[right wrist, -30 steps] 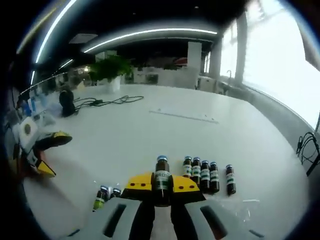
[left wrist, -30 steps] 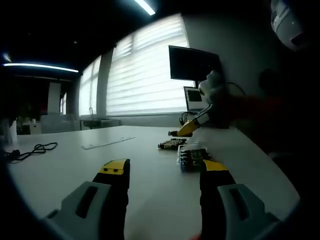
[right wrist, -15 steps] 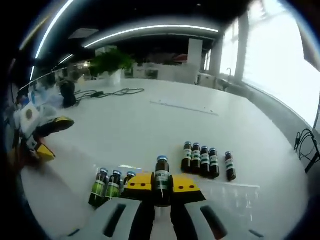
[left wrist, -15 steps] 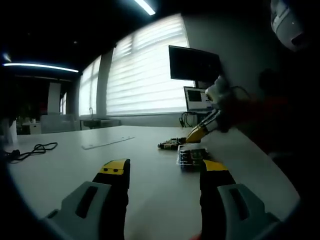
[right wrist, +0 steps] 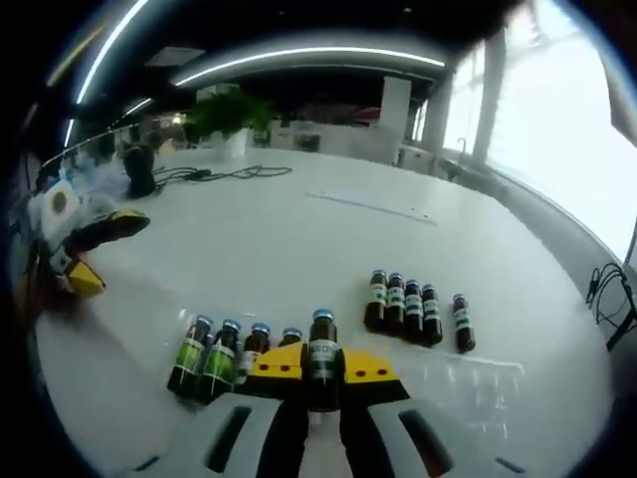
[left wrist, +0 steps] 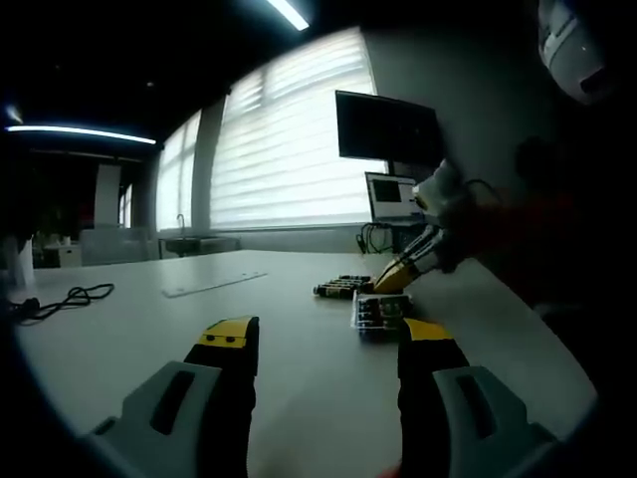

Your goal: Grip medicine bottles put into box

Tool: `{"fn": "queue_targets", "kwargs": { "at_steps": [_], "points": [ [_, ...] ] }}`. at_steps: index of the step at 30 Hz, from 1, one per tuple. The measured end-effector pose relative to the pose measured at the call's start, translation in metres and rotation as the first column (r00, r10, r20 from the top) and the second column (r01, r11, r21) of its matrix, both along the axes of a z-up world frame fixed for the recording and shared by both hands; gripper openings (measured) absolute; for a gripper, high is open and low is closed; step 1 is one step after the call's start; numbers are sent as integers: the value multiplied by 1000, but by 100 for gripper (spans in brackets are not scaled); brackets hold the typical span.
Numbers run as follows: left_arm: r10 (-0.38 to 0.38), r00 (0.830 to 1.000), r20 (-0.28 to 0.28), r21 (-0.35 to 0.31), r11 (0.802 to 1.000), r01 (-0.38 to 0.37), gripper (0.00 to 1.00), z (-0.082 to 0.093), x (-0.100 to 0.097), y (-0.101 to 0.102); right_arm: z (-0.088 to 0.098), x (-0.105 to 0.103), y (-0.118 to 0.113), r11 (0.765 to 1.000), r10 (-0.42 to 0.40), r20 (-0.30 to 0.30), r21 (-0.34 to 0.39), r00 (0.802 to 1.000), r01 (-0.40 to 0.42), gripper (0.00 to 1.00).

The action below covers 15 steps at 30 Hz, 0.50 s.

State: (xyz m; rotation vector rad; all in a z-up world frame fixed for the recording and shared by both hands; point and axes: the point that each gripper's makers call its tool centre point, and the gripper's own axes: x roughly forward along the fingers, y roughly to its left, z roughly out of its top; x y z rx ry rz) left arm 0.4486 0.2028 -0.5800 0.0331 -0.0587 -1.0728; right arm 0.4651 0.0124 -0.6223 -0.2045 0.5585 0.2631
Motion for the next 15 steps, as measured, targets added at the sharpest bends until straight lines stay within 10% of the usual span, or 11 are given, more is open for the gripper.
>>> {"fn": "queue_targets", "kwargs": {
  "at_steps": [15],
  "points": [
    [-3, 1000, 0, 0, 1000, 3, 49, 0, -1, -1, 0, 0, -3, 1000, 12, 19, -27, 1000, -12, 8]
  ]
}}
